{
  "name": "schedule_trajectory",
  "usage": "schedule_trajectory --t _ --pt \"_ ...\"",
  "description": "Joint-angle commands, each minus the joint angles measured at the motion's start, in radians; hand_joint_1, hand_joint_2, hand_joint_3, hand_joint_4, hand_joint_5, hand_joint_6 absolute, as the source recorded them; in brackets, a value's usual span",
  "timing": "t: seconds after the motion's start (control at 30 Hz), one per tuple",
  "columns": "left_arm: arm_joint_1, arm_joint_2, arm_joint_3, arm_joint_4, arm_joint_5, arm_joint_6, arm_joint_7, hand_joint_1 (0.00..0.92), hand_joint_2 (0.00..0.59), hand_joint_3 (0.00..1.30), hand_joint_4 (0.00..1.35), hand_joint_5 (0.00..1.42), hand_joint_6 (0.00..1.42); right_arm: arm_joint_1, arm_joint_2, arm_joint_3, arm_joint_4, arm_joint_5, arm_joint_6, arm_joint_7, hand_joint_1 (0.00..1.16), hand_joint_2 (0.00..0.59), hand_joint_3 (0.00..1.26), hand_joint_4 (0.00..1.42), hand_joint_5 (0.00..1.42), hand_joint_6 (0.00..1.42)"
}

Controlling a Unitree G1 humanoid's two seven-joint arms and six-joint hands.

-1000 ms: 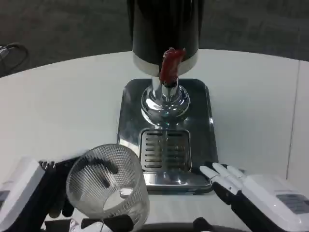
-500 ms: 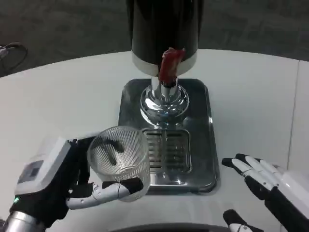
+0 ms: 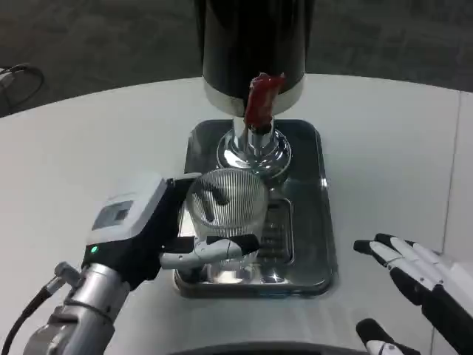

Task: Grasp the cup under the faucet to collect the drink, then remove the cup.

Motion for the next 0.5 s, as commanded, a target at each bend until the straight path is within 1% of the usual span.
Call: schedule_trajectory --t 0.03,0.1,0.17,0.23,0.3,0.4,0.5 --pt "-0.08 0.003 -0.045 0.089 0.015 0.015 0.044 0.374 0.252 1.0 1.04 1.21 1.31 0.027 -0.001 -0.049 -0.016 0.039 -0.035 -0.004 0.27 0.484 0.07 0.0 0.0 0.0" --pt "-0.108 0.008 -0.062 0.126 0.016 0.023 0.05 0.374 0.252 1.0 1.04 1.21 1.31 0.037 -0.001 -0.071 -0.016 0.058 -0.05 -0.006 0.27 0.484 0.08 0.0 0.0 0.01" --pt "-0.13 0.011 -0.072 0.151 0.016 0.028 0.054 0.374 0.252 1.0 1.04 1.21 1.31 0.041 -0.002 -0.08 -0.016 0.069 -0.055 -0.002 0.26 0.484 0.08 0.0 0.0 0.01" --pt "-0.149 0.012 -0.076 0.167 0.017 0.035 0.059 0.371 0.254 1.0 1.04 1.21 1.31 0.043 -0.003 -0.084 -0.016 0.076 -0.057 0.002 0.26 0.484 0.08 0.0 0.0 0.01" --pt "-0.163 0.013 -0.082 0.178 0.017 0.041 0.062 0.369 0.255 1.0 1.04 1.21 1.31 0.043 -0.002 -0.087 -0.016 0.09 -0.044 0.006 0.26 0.484 0.08 0.0 0.0 0.01" --pt "-0.189 0.01 -0.084 0.196 0.01 0.064 0.07 0.365 0.256 1.0 1.03 1.21 1.31 0.057 0.001 -0.091 -0.016 0.098 -0.054 0.001 0.26 0.484 0.08 0.0 0.0 0.02" --pt "-0.218 0.015 -0.085 0.218 0.002 0.078 0.073 0.363 0.257 1.0 1.03 1.2 1.31 0.063 -0.004 -0.094 -0.016 0.101 -0.06 0.002 0.26 0.484 0.08 0.0 0.0 0.02"
